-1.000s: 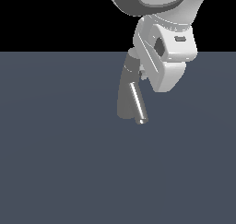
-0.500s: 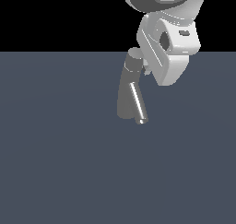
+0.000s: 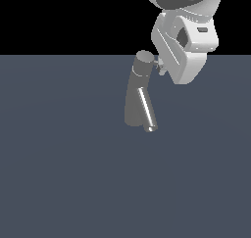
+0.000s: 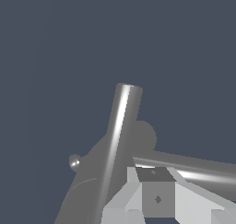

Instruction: Turn on the faucet by rotating a designated handle.

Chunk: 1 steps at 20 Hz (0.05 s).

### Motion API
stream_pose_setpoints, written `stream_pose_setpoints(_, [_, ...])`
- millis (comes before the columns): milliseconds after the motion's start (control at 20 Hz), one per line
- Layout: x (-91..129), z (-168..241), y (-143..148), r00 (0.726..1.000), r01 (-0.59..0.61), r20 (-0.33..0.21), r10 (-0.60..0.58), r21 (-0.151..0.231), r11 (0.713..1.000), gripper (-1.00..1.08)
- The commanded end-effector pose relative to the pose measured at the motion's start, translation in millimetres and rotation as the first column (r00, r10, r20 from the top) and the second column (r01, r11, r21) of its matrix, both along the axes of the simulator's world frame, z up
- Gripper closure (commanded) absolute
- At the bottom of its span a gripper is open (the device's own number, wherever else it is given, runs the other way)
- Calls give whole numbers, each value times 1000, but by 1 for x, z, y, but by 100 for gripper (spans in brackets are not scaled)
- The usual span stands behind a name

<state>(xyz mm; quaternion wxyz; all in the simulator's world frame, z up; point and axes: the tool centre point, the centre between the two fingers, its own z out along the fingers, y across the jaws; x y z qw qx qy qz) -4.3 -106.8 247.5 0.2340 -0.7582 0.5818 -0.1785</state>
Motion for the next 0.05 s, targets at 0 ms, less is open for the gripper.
stream_pose_setpoints(0, [0,-2,-38,998,65,-2,-65,-6,998,108])
